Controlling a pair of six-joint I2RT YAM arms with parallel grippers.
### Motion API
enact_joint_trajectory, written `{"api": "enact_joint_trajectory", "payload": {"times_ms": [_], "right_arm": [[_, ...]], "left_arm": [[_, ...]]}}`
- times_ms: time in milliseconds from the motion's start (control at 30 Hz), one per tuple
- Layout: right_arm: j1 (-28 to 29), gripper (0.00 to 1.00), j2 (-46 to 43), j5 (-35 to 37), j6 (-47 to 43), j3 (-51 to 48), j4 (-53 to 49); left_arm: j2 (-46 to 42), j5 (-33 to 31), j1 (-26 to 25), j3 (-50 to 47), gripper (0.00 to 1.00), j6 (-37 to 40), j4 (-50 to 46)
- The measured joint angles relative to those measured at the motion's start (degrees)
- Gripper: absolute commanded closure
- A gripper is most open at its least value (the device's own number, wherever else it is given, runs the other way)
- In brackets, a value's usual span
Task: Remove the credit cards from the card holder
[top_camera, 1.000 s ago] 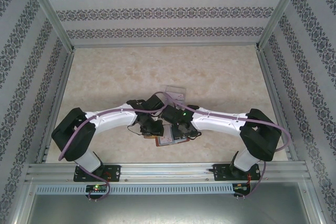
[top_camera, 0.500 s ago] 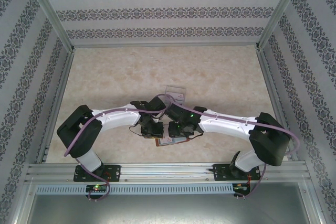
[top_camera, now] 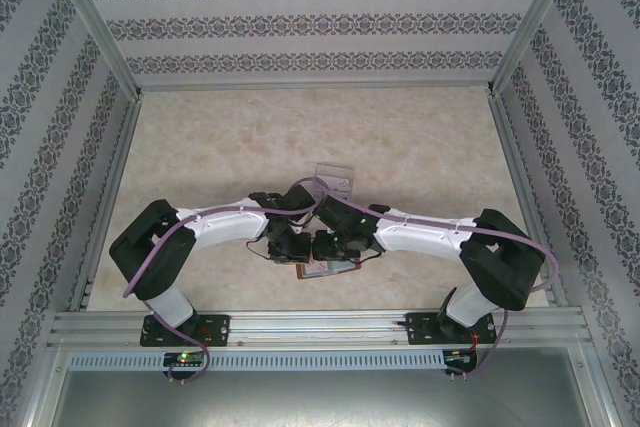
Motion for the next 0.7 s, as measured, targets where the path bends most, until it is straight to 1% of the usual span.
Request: {"api": "enact_joint_trajectory", "payload": {"times_ms": [700], "right_arm": [[-0.7,0.75,1.7,-0.4,0.0,-0.2,1.8]], "left_arm": [[0.0,0.0,0.0,0.0,0.83,0.0,0.0]]}}
